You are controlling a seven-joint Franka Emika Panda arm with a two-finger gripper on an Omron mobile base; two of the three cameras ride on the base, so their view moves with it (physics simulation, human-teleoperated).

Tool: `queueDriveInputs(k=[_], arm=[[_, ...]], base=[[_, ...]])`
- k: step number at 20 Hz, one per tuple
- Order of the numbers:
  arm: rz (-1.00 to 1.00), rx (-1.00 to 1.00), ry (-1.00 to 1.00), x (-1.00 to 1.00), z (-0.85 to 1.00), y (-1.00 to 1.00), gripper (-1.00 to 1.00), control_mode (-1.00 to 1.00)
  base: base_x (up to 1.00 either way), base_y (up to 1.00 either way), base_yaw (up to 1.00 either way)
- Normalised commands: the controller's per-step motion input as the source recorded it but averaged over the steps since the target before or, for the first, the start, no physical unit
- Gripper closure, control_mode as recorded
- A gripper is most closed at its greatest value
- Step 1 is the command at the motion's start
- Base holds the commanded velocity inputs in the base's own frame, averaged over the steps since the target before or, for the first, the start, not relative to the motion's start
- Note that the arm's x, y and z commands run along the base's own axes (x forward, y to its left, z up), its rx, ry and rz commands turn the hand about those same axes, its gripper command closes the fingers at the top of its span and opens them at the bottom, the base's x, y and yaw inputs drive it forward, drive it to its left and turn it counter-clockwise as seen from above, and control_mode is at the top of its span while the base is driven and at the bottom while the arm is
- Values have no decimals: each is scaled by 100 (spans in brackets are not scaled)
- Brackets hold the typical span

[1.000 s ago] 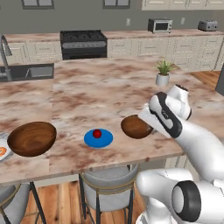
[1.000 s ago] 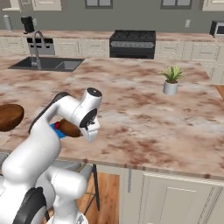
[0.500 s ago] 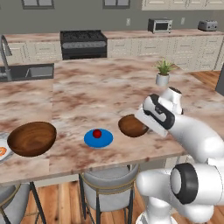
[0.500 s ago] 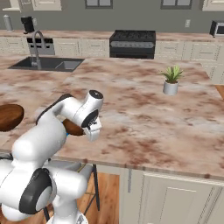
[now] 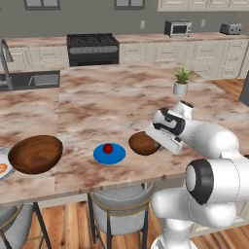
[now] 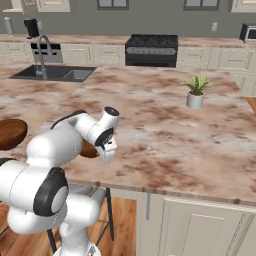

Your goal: Take the smaller bowl and place it next to the appetizer plate on the dining counter , and place the larger bowl next to the plate with cooked food.

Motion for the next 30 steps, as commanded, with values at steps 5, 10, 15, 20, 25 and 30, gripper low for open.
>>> queueDriveInputs(k=[5, 10, 15, 20, 25, 30], arm=[[0, 0, 0, 30, -44, 17, 100, -100], [0, 0, 0, 24, -35, 11, 100, -100], [0, 0, 0, 33, -36, 0, 100, -100], [0, 0, 0, 40, -28, 0, 100, -100], [0, 0, 0, -3, 23, 0, -100, -100], [0, -2, -3, -17, 64, 0, -100, -100]], base=[[0, 0, 0], [0, 0, 0], [0, 0, 0], [0, 0, 0], [0, 0, 0], [0, 0, 0]])
